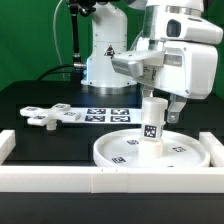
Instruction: Assemble round table
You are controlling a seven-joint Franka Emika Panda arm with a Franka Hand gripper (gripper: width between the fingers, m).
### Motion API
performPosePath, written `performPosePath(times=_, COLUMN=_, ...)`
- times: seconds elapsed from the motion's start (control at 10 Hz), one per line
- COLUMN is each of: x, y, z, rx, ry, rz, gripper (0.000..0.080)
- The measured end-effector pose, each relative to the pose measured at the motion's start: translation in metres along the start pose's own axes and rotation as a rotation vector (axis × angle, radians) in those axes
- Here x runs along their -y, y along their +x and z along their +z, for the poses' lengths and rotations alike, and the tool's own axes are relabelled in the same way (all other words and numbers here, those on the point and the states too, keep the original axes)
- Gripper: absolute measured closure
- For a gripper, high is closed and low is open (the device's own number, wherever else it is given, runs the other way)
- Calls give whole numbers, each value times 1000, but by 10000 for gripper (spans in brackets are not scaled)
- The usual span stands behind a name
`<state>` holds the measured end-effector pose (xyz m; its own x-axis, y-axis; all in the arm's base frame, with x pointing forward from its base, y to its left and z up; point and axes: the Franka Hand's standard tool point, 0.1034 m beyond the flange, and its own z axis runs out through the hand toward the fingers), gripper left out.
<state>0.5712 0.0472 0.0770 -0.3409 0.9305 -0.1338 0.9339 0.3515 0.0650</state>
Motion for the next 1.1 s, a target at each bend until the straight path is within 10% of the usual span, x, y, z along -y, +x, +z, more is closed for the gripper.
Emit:
performPosePath(times=0.2, x=3, y=-4, z=2, rx=-1, ry=4, rz=-14, gripper=151)
performPosePath(times=0.5, x=9, y=-6, z=4, rx=0, ry=28, rz=-11, gripper=385)
performPosePath(times=1.1, x=12, y=-4, z=5, rx=9, ry=56, rz=355, gripper=387)
